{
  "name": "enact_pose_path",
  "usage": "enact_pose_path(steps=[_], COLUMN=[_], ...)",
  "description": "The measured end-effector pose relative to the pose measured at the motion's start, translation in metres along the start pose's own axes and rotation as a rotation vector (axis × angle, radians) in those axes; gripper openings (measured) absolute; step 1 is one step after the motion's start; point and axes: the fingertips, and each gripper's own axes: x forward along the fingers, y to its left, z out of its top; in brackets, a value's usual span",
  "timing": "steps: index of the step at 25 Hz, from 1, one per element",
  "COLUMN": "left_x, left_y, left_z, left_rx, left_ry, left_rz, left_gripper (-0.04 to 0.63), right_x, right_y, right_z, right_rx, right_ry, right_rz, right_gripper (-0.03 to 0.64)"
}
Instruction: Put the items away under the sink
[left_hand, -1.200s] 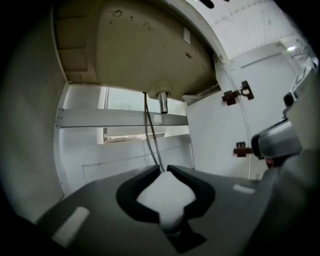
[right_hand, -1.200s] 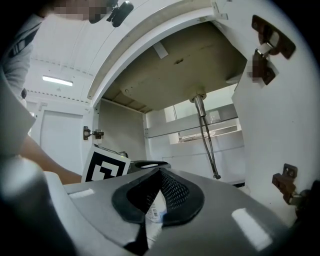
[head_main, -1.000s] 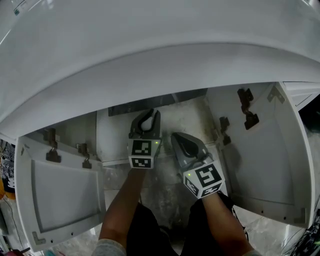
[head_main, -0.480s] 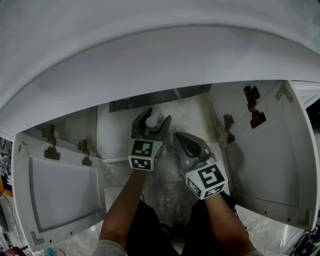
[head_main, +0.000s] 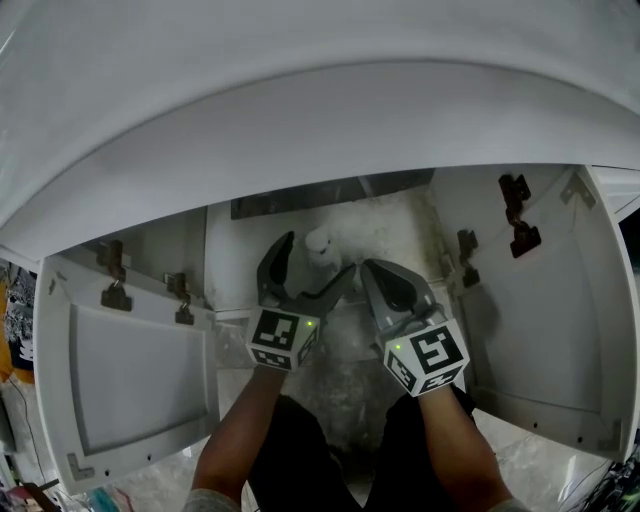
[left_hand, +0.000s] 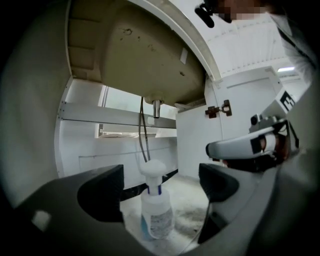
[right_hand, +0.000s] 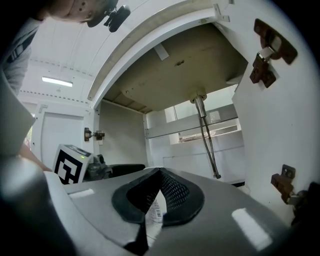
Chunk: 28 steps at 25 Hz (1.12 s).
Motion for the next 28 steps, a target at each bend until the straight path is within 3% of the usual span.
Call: enact_pose_path(steps=[1, 3, 4, 7, 10, 16, 20, 25, 28], left_x=[-0.008, -0.029, -0.040, -0.071, -0.105, -0.156, -0.201, -0.270, -0.289], left_y=[0.000, 0.001, 0.000, -0.016, -0.035, -0.050, -0.054, -0.076, -0.068], left_z=[0.007, 0.029, 0.041, 0.065, 0.097, 0.205, 0.264, 0.327, 0.366], left_rx=[0.013, 0.037, 0.039, -0.029, -0.089, -0.132, -0.151, -0.222, -0.185], left_ry=[-0.013, -0.067, -0.090, -0.066, 0.007, 0.050, 0.133, 0.235, 0.196], left_rz=[0.023, 0.097, 0.132, 0.151, 0.128, 0.094, 0.119, 0.080, 0.075], left_gripper=[0.462, 0.315, 0.272, 0.188, 0.161, 0.105, 0.018, 0.011, 0.011], right_x=[-0.001, -0.005, -0.008, -0.027, -0.053, -0.096, -0.128, -0.171, -0.175], right_y=[0.001, 0.007, 0.011, 0.030, 0.058, 0.089, 0.107, 0.134, 0.139], right_z=[0.000, 0.003, 0.007, 0.029, 0.063, 0.165, 0.223, 0.306, 0.355], right_rx=[0.007, 0.023, 0.029, 0.019, 0.019, 0.036, 0.085, 0.061, 0.034], right_ry=[0.012, 0.037, 0.045, 0.093, 0.153, 0.208, 0.262, 0.327, 0.288], right_rz=[0.001, 0.010, 0.011, -0.002, 0.004, 0.012, 0.019, 0.045, 0.071], right_gripper=[-0.006, -0.006, -0.006, -0.006, -0.006, -0.006, -0.006, -0.006, -0.006])
